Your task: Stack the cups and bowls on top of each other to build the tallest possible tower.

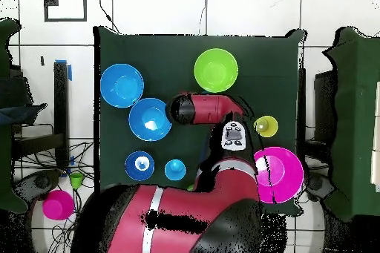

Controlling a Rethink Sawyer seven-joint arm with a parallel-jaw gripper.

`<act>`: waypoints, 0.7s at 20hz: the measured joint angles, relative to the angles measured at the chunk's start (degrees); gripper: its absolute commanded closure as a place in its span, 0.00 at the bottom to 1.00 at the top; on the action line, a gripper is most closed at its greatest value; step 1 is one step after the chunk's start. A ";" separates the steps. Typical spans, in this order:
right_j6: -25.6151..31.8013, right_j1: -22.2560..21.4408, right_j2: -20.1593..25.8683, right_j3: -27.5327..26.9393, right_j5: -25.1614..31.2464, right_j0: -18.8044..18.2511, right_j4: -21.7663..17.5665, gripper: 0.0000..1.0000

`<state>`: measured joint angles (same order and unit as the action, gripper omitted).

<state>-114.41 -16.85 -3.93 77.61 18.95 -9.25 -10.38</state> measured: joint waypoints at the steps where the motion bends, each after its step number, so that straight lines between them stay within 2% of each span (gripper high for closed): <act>1: 0.00 0.15 0.20 -0.30 0.00 -0.16 -0.13 1.00; 14: 0.00 0.30 0.63 -0.35 1.79 -0.19 -0.25 1.00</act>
<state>-114.41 -16.55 -3.31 77.26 20.74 -9.44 -10.62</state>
